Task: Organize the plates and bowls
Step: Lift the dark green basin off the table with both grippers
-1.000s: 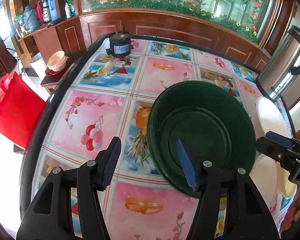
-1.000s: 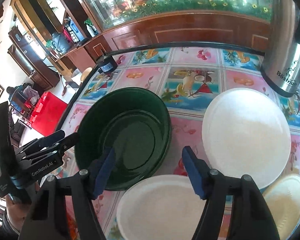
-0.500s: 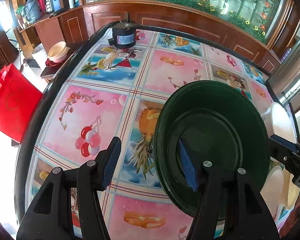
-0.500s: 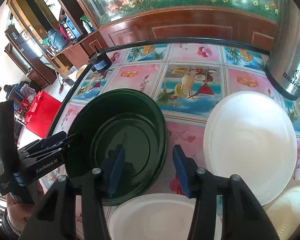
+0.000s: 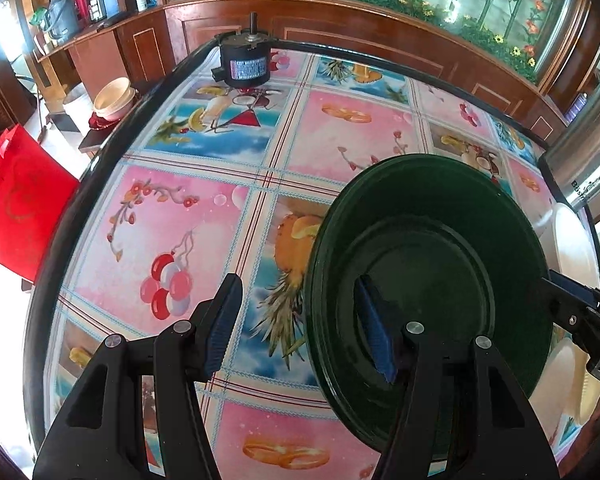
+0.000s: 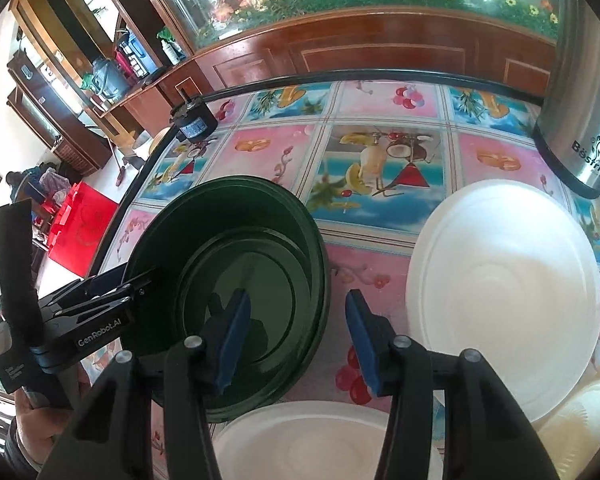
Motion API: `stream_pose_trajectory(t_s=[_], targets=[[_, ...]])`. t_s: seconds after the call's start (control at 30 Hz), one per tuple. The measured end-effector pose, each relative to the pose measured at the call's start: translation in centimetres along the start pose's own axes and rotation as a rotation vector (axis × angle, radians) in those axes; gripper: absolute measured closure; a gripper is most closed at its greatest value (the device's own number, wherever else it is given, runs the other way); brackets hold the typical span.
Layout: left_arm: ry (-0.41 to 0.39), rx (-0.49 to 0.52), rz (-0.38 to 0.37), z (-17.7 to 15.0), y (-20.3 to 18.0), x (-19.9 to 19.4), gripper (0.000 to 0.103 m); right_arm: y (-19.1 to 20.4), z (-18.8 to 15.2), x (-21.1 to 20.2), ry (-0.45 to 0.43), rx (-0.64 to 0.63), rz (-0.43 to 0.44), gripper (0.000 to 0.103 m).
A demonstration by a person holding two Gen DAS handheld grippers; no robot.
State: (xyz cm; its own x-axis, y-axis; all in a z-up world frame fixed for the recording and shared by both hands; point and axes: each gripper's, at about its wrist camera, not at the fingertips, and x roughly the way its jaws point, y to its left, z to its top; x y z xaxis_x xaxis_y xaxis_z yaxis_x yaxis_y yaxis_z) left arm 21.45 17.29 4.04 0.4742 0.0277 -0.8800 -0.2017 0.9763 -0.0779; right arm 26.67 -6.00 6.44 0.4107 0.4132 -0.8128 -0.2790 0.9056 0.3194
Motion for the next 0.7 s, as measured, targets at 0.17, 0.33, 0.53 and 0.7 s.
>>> stream_pose_trajectory(t_s=[0.17, 0.33, 0.53, 0.7], targets=[[0.013, 0.002, 0.008, 0.1, -0.1, 0.7, 0.045, -0.2, 0.1, 0.6, 0.006, 0.001, 0.010, 0.058], [0.014, 0.010, 0.008, 0.0, -0.3, 1.3, 0.045, -0.3, 0.1, 0.7, -0.004, -0.003, 0.003, 0.074], [0.040, 0.027, -0.002, -0.3, -0.7, 1.8, 0.079, 0.0, -0.1, 0.9, 0.001, -0.015, 0.003, 0.086], [0.000, 0.029, 0.011, -0.3, -0.1, 0.8, 0.086, 0.2, -0.1, 0.7, -0.015, -0.005, 0.003, 0.087]])
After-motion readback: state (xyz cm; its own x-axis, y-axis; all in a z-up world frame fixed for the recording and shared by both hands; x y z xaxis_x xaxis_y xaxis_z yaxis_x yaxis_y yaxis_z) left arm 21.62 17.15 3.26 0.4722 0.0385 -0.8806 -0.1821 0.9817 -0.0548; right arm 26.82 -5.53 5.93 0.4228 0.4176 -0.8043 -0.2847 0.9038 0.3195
